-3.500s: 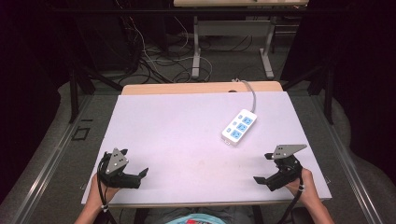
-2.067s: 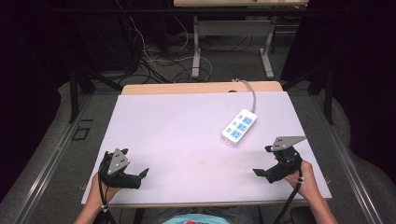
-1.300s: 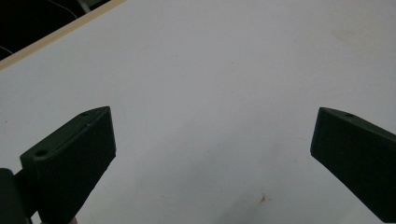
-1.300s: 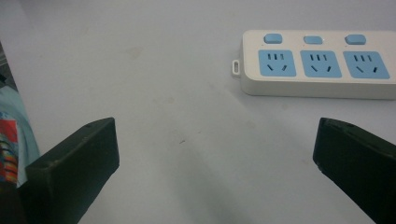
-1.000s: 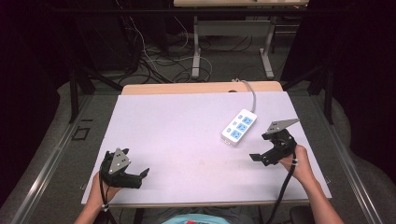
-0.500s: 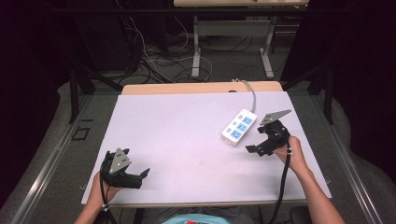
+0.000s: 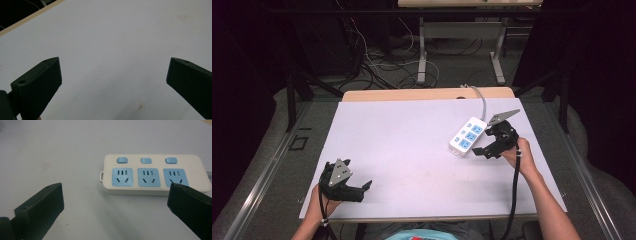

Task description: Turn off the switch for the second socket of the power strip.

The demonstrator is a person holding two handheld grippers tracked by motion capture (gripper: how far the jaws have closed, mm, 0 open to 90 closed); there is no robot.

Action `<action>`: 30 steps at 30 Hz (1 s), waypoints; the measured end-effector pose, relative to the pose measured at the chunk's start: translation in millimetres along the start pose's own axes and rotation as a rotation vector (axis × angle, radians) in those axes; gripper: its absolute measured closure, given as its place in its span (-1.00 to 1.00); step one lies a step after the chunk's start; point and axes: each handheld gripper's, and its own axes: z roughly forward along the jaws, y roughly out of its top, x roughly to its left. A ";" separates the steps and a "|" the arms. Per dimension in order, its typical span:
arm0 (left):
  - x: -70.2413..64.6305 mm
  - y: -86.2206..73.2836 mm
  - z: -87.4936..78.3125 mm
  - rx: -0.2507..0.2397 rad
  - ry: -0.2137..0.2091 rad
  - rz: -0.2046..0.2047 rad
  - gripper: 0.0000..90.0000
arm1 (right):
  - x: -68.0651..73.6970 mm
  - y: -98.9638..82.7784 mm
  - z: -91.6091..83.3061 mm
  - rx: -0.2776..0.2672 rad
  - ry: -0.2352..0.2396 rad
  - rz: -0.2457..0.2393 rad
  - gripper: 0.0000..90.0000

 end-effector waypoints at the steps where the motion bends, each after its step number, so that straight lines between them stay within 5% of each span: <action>1: -0.2 0.2 -0.5 0.002 0.003 0.008 -1.00 | -1.2 1.1 0.2 0.013 -0.004 -0.003 -1.00; 30: 0.2 0.2 1.0 0.002 0.001 0.014 -1.00 | -29.1 31.2 19.8 0.020 -0.023 -0.009 -1.00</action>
